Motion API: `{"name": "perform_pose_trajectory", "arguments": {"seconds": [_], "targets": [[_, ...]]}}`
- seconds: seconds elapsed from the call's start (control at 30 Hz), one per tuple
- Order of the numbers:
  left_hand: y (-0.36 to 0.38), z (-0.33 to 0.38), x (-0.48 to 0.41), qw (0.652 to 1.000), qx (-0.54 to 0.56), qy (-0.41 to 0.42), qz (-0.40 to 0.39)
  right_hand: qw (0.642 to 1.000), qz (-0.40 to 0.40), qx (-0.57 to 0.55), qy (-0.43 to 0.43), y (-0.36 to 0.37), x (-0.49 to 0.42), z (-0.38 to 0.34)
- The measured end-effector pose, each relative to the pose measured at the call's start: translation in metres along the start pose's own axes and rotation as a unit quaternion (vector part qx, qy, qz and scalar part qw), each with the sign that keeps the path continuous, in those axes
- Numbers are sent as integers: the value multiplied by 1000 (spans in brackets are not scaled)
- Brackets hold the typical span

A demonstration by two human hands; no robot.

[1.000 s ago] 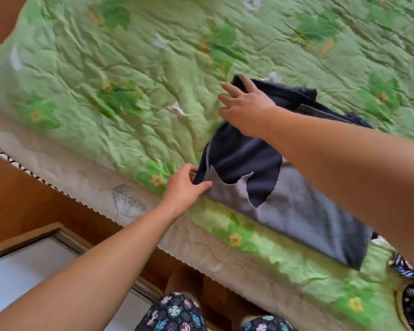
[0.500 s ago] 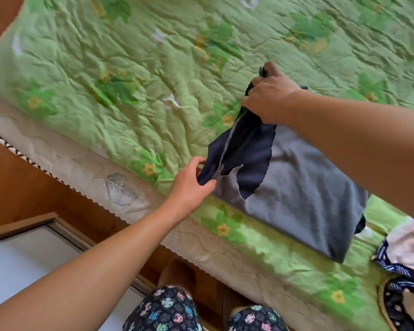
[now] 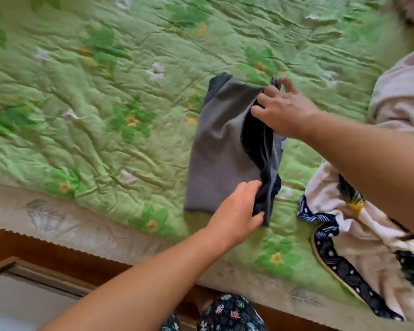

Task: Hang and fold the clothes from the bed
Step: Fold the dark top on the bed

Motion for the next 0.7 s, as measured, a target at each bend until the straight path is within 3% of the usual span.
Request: {"name": "perform_pose_trajectory", "arguments": {"seconds": [0.1, 0.17, 0.23, 0.3, 0.37, 0.43, 0.53, 0.7], "targets": [[47, -7, -17, 993, -84, -33, -76, 995, -89, -13, 38, 54, 27, 10], [68, -20, -18, 981, -132, -51, -135, 986, -86, -106, 97, 77, 39, 15], [70, -23, -14, 981, -138, -30, -130, 943, 5, -250, 219, 76, 50, 32], [45, -18, -10, 990, -134, 22, -32, 905, 120, -292, 285, 58, 55, 47], [13, -22, -4, 977, -180, 64, 91, 915, 174, -277, 234, 39, 40, 35], [-5, -40, -4, 946, -288, 49, 141, 942, 148, -256, 157, 35, 16, 6], [-1, -83, -6, 907, -417, 15, 54, 974, 37, -199, 98, 60, -9, -34], [6, -120, -16, 894, -442, 0, -76, 977, -84, -172, 97, 108, -23, -29]]}}
Point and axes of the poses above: each hand's wrist, its own x-axis away from the middle knuckle, its own y-axis out of the palm, z = x × y, the point moved 9 cm from there along -x, towards the middle knuckle, and after that the axes turned 5 degrees about -y, right-handed, at the moved point
